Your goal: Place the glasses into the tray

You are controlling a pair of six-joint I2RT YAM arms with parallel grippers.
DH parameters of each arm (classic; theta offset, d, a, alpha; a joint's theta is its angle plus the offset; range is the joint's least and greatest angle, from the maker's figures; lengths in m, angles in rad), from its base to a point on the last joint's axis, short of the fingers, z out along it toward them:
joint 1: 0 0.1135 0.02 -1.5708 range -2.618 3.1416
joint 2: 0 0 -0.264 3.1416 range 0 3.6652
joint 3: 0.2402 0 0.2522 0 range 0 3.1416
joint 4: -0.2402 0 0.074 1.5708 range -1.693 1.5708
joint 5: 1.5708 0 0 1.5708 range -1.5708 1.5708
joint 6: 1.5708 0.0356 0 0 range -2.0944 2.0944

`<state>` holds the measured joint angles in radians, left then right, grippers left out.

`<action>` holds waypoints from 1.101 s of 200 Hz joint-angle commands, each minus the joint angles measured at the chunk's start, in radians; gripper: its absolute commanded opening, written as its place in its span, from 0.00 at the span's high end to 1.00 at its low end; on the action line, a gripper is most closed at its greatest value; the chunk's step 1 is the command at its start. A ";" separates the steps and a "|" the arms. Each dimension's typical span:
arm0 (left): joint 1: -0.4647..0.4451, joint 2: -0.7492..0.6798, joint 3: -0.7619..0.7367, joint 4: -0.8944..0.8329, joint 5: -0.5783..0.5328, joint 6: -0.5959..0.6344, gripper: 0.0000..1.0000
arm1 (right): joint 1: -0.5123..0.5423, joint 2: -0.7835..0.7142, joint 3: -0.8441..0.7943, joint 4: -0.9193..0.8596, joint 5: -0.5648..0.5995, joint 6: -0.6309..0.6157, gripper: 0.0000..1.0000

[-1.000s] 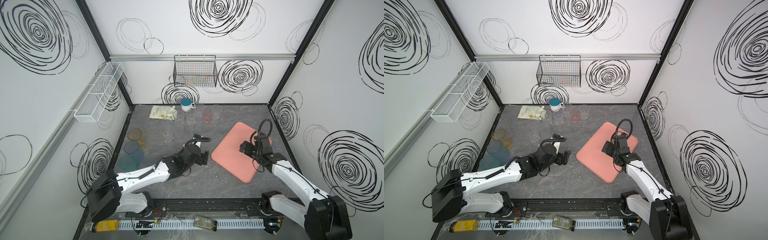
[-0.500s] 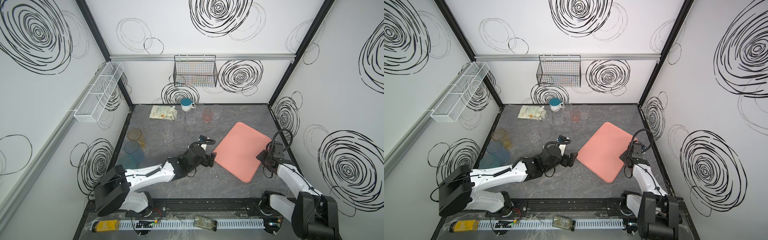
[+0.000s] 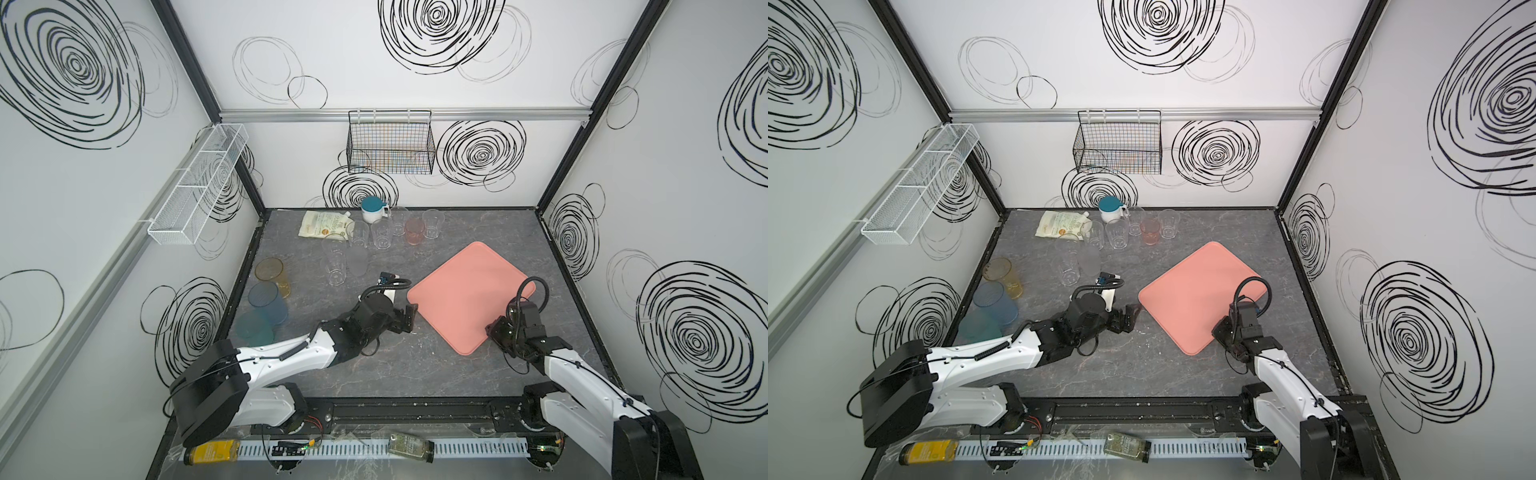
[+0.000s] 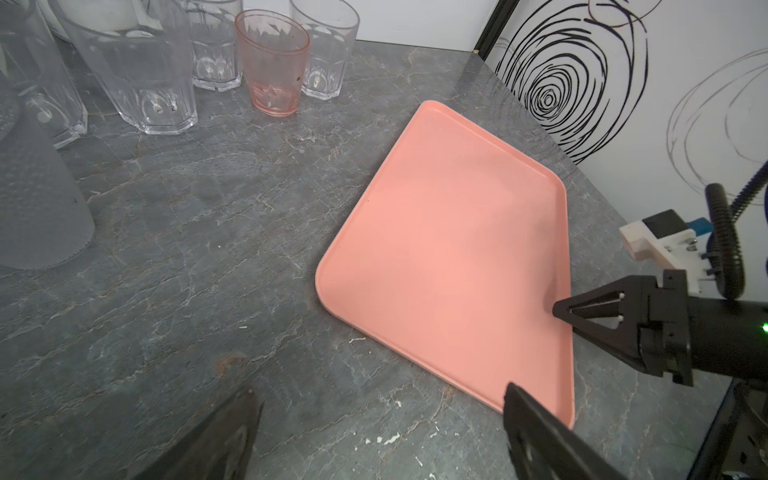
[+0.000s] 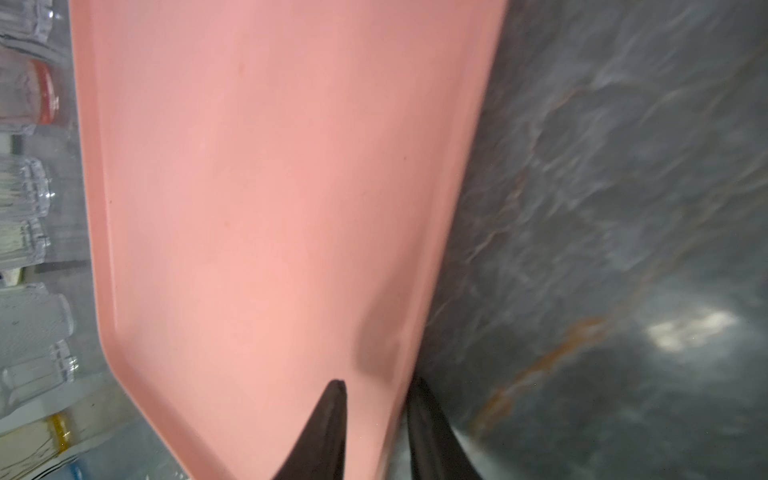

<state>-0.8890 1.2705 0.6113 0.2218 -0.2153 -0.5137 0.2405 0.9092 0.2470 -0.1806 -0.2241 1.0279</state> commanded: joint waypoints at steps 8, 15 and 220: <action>0.006 -0.008 -0.004 0.056 0.008 -0.026 0.04 | 0.213 -0.001 0.038 0.066 0.088 0.236 0.63; 0.007 -0.007 -0.004 0.055 0.008 -0.027 0.04 | 0.260 0.011 0.060 0.063 0.106 0.237 0.61; -0.162 0.530 0.251 0.184 0.231 -0.069 0.05 | -0.344 0.642 0.455 -0.003 0.074 -0.419 0.38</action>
<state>-1.0599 1.8221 0.9401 0.3267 -0.0628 -0.5369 -0.1051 1.5356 0.7300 -0.1650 -0.2070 0.6239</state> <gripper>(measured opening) 0.955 0.625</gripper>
